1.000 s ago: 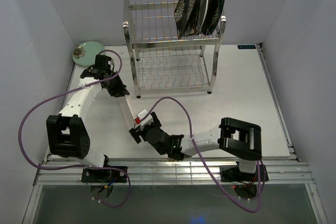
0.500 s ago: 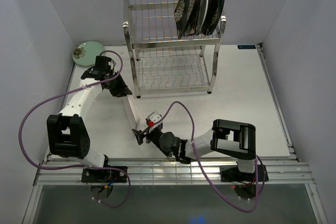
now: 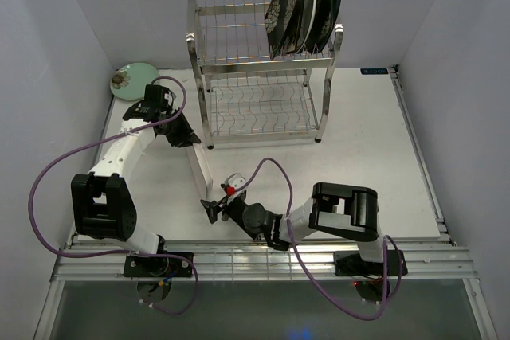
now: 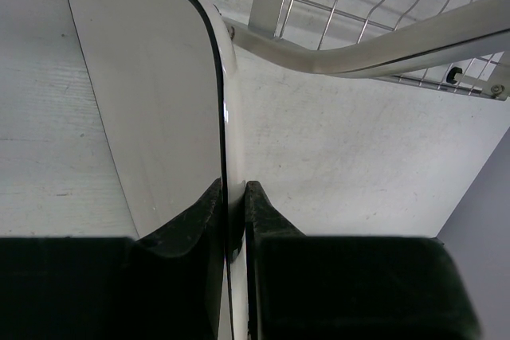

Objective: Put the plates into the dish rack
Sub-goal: Pick up the plate at the center of the board.

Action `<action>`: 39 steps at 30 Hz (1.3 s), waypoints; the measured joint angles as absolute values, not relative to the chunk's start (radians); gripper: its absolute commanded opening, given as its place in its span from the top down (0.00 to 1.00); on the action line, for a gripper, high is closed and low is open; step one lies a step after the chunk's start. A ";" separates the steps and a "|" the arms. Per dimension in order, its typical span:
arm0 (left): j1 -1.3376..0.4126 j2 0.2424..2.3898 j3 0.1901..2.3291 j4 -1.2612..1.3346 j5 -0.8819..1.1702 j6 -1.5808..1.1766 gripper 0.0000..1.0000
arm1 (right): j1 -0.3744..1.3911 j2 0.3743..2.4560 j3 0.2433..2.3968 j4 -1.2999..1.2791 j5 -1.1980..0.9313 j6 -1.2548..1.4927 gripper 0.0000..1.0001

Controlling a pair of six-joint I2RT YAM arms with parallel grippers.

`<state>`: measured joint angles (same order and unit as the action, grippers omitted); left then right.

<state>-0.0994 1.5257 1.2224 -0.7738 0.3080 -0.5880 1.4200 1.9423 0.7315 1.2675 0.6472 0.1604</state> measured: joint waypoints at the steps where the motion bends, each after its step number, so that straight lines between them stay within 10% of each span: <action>1: -0.099 1.526 1.222 -0.773 0.308 -0.588 1.00 | 1.420 1.954 0.732 1.268 0.648 0.163 0.16; 17: -0.099 1.520 1.212 -0.755 0.298 -0.594 1.00 | 1.409 2.056 0.791 1.283 0.620 0.177 0.23; 27: -0.099 1.509 1.203 -0.756 0.291 -0.591 1.00 | 1.384 2.068 0.816 1.283 0.571 0.164 0.53; 39: -0.095 1.505 1.202 -0.755 0.278 -0.591 1.00 | 1.382 2.068 0.818 1.280 0.573 0.150 0.62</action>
<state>-0.0948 1.5051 1.2022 -0.7551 0.2779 -0.5915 1.3819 2.0682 0.8177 1.2804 0.5732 0.1501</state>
